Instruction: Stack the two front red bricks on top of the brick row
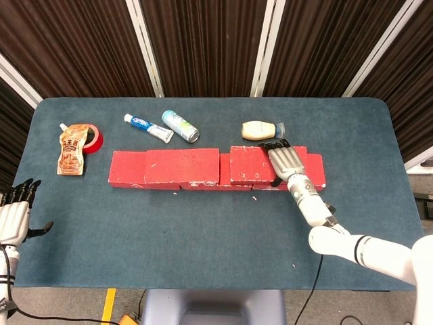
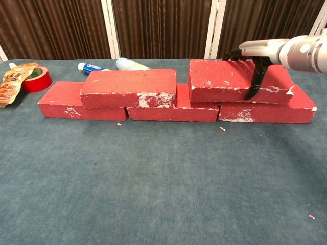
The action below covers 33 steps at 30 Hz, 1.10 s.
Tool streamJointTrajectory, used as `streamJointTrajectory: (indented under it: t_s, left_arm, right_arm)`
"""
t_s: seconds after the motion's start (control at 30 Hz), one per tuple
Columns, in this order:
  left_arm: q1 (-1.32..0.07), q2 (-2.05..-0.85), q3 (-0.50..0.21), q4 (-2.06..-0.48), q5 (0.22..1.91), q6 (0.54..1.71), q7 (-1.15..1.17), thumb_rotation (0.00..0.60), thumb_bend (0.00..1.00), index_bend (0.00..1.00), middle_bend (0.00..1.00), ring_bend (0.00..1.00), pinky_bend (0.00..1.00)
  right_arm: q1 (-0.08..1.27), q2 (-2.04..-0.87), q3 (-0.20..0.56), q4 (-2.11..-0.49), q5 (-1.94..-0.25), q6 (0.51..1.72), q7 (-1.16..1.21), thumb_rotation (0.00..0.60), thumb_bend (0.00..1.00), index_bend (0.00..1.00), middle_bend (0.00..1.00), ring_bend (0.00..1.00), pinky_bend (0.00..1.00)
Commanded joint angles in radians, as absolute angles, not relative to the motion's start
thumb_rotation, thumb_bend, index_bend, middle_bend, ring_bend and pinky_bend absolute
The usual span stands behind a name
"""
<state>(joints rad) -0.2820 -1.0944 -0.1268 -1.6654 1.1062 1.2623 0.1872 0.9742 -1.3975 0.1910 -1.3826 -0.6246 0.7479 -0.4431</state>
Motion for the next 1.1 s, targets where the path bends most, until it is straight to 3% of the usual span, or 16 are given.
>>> streamJointTrajectory:
  t_s: [0.03,1.1]
  left_arm:
    - [-0.277,-1.114,-0.13,-1.647,1.124,1.276,0.166,0.6,0.22,0.0,0.0,0.0,0.0]
    - [-0.268,-1.14,-0.144,-1.598,1.116,1.25,0.142,0.6,0.22,0.0,0.0,0.0,0.0]
  right_arm:
    - [0.982,-1.409,0.188,-1.372,-0.617,0.749,-0.443,0.6,0.0,0.25,0.37,0.35,0.0]
    - [1.049,-1.469,0.174,-1.321,-0.542,0.734,-0.457,0.6,0.0,0.25,0.37,0.35,0.0]
